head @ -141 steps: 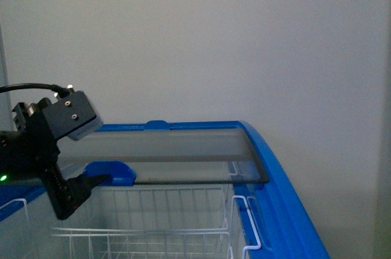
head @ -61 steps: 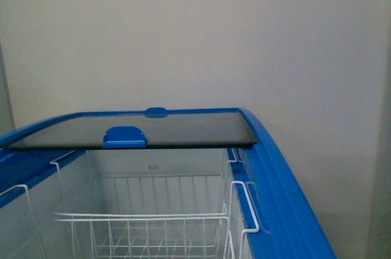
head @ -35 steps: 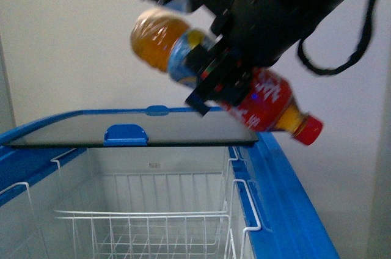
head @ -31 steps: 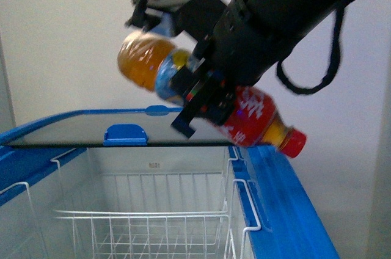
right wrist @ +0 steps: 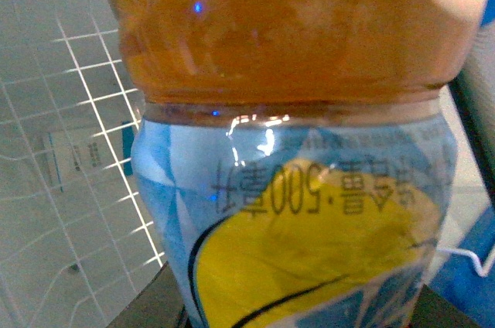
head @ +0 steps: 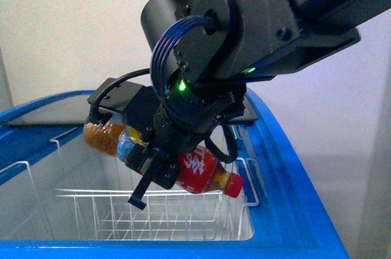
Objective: Put drink in fridge
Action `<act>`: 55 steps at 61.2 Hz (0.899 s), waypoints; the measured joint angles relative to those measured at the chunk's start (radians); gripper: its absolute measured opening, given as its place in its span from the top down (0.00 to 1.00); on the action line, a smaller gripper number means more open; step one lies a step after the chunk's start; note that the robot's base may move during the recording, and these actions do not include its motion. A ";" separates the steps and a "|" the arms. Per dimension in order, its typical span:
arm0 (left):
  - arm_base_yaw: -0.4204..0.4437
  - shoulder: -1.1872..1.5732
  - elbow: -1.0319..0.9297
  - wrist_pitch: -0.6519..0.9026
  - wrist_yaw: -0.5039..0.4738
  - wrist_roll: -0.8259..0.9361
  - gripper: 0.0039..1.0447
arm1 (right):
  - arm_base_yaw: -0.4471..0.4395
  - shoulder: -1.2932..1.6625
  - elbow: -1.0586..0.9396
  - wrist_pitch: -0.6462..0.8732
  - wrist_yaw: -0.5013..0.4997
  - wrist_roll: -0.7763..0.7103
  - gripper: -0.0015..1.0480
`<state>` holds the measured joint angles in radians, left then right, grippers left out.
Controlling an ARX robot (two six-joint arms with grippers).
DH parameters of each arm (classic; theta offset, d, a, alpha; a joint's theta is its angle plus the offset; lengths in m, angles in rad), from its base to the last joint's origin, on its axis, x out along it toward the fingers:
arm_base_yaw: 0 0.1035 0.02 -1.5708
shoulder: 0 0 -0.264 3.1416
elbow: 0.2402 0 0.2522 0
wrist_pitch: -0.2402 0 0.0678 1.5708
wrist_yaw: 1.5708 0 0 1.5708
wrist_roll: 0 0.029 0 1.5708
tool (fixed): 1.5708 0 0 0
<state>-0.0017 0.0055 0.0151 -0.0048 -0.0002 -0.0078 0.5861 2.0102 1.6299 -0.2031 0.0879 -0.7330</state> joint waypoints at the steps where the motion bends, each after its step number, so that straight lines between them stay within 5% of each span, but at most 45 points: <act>1: 0.000 0.000 0.000 0.000 0.000 0.000 0.98 | 0.002 0.010 0.004 0.005 -0.001 -0.002 0.65; 39: 0.000 0.000 0.000 0.000 0.000 0.000 0.98 | 0.029 0.236 0.091 0.072 0.047 -0.140 0.65; 55: 0.000 0.000 0.000 0.000 0.000 0.000 0.98 | 0.032 0.207 0.092 0.105 0.032 -0.100 0.24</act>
<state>-0.0017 0.0055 0.0151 -0.0048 -0.0002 -0.0078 0.6178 2.2169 1.7218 -0.0978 0.1200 -0.8326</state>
